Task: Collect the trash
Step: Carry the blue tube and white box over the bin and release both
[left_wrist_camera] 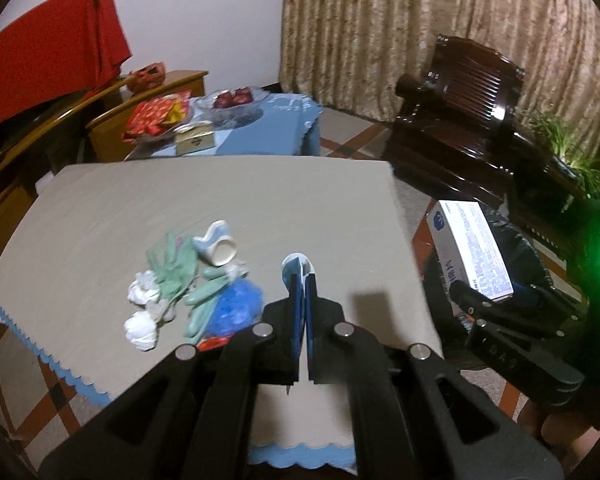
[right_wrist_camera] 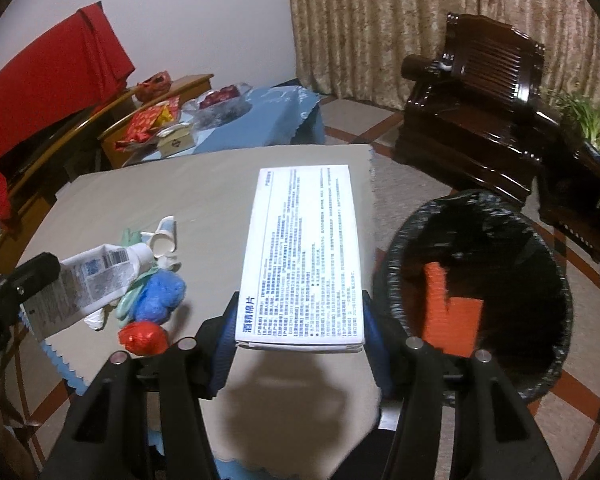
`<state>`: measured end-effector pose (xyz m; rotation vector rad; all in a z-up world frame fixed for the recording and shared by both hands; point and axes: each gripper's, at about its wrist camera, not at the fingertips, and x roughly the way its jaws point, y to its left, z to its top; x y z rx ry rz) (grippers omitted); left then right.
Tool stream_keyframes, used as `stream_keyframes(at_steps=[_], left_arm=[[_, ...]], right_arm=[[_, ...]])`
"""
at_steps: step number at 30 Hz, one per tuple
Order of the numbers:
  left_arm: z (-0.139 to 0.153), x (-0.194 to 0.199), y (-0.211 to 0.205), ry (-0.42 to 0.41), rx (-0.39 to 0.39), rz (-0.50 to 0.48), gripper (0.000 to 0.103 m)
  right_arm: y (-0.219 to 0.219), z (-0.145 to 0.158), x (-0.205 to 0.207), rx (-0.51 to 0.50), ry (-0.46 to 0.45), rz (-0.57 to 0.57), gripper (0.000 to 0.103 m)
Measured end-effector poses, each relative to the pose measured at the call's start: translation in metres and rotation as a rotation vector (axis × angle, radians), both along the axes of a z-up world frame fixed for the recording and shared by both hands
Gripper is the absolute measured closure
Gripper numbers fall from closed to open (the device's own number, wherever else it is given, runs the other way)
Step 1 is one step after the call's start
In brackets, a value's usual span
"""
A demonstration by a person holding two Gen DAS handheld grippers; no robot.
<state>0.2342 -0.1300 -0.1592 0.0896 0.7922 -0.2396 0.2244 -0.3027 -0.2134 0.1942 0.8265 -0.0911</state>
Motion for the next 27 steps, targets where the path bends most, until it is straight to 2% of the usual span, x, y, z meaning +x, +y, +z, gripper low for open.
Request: stream_keyframes(at_steps=[14,27], left_arm=[[-0.001,-0.011,-0.103,0.005,-0.008,-0.142,0.101],[-0.012,-0.004,-0.207,0.030,-0.034,-0.265,0.101]], right_arm=[[-0.090,0.011,-0.033,-0.045,0.000,-0.104,0.048],[-0.189,-0.013,-0.048,-0.042,0.045,-0.228,0.048]])
